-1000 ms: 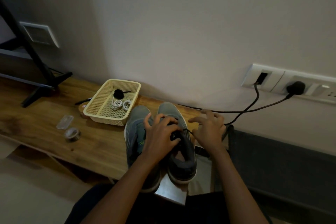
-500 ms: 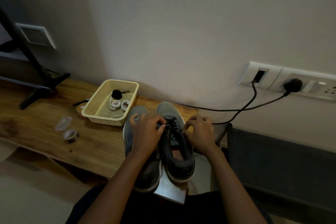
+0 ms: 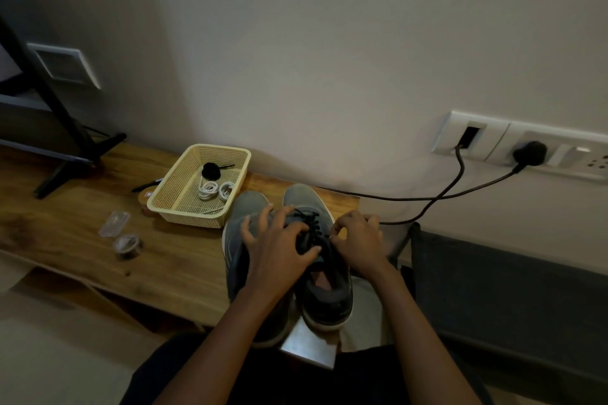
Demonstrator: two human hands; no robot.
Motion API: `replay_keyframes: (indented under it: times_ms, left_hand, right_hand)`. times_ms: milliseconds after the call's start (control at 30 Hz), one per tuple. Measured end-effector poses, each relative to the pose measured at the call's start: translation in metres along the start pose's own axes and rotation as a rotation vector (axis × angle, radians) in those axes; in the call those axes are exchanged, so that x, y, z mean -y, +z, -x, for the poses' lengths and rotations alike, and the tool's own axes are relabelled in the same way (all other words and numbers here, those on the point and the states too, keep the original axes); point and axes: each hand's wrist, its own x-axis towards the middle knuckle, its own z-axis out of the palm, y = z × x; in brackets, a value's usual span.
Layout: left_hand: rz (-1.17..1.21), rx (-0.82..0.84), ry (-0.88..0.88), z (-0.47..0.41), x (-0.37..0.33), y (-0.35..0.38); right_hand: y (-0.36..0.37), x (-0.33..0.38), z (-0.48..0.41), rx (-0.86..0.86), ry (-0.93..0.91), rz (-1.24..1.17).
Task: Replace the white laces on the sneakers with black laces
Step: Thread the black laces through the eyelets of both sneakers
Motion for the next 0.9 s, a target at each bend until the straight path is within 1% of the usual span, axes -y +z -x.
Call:
replay_keyframes:
  times_ms: [100,233,367,433,500,567,633,700,800,900]
  left_hand:
    - [-0.003,-0.043,-0.089,0.002,-0.002,0.002]
    - [-0.021,-0.137,-0.203,0.003,0.000,0.002]
    - [-0.039,-0.125,-0.228,0.003,0.000,0.004]
    - [-0.037,-0.123,-0.227,0.003,0.000,0.004]
    - [-0.031,-0.117,-0.233,0.003,0.001,0.003]
    - [-0.023,-0.118,-0.233,0.003,0.001,0.003]
    - [-0.003,-0.136,-0.232,0.003,0.003,0.002]
    - [0.016,-0.153,-0.233,0.003,0.002,0.003]
    - [0.015,-0.161,-0.207,0.004,0.000,0.004]
    - [0.020,-0.178,-0.202,0.003,0.000,0.004]
  right_hand:
    - [-0.001,-0.001,0.000,0.002,-0.002,-0.037]
    - [-0.002,-0.001,0.001,-0.025,-0.041,-0.010]
    - [-0.005,-0.004,0.003,-0.075,-0.050,0.008]
    - [-0.010,-0.008,0.002,-0.130,-0.002,0.014]
    - [-0.016,-0.015,0.001,-0.217,0.084,-0.003]
    - [-0.019,-0.019,0.002,-0.260,0.139,-0.013]
    - [-0.016,-0.018,0.003,-0.243,0.120,-0.018]
    - [-0.013,-0.011,0.004,-0.202,0.056,-0.011]
    - [-0.006,0.002,0.006,-0.134,-0.057,0.107]
    - [-0.001,0.009,0.006,-0.118,-0.093,0.135]
